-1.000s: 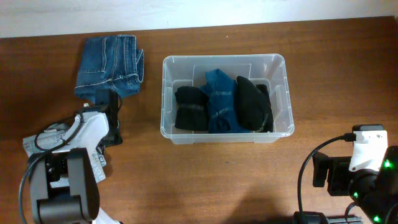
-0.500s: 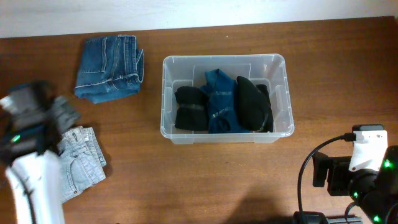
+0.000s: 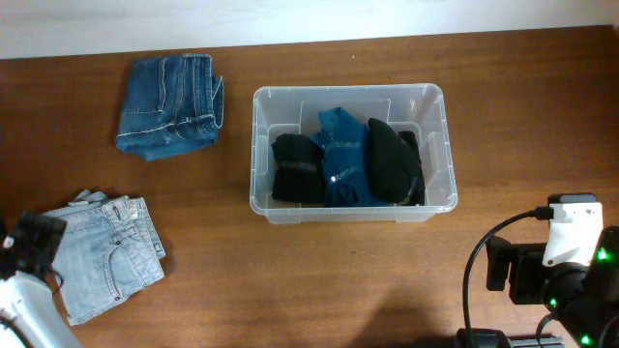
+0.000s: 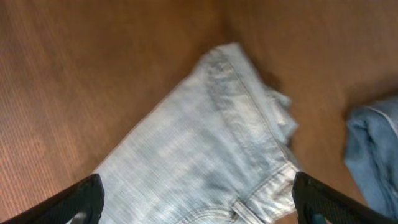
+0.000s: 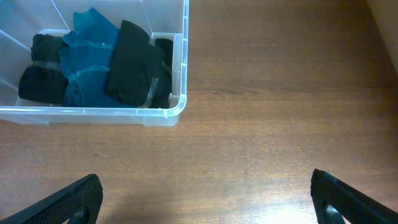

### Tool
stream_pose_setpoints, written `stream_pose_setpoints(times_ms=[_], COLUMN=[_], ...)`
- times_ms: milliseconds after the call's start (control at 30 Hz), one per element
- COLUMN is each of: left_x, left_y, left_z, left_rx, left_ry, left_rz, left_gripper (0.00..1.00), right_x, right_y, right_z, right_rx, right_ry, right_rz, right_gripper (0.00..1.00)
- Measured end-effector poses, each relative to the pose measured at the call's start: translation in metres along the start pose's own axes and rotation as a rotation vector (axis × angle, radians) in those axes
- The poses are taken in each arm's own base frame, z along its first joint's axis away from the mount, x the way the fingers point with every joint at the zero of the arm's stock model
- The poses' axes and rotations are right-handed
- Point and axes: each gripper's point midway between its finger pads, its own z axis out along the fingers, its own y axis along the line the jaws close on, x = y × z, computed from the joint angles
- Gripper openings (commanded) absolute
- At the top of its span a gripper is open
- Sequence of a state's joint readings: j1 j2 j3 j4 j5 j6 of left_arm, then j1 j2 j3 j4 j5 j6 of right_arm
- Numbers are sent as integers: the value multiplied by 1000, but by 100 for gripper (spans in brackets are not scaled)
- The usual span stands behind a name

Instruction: Pack container

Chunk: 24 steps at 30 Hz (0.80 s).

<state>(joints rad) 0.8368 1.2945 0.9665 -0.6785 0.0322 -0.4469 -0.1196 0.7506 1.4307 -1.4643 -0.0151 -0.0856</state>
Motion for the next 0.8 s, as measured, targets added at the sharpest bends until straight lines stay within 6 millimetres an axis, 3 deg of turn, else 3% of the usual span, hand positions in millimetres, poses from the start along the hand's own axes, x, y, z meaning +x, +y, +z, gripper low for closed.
stream_pose_setpoints(times_ms=[267, 633, 800], left_x=[4, 41, 44], left_y=[28, 52, 60], left_z=[30, 66, 75], left_rx=[2, -72, -110], left_ry=[-53, 77, 92], left_rz=[35, 199, 224], left_gripper=[96, 96, 96], right_x=[0, 0, 0], right_y=[0, 0, 0], right_z=[0, 0, 0], right_rx=[0, 0, 0], right_ry=[0, 0, 0], right_rz=[-1, 0, -1], right_gripper=[99, 98, 98])
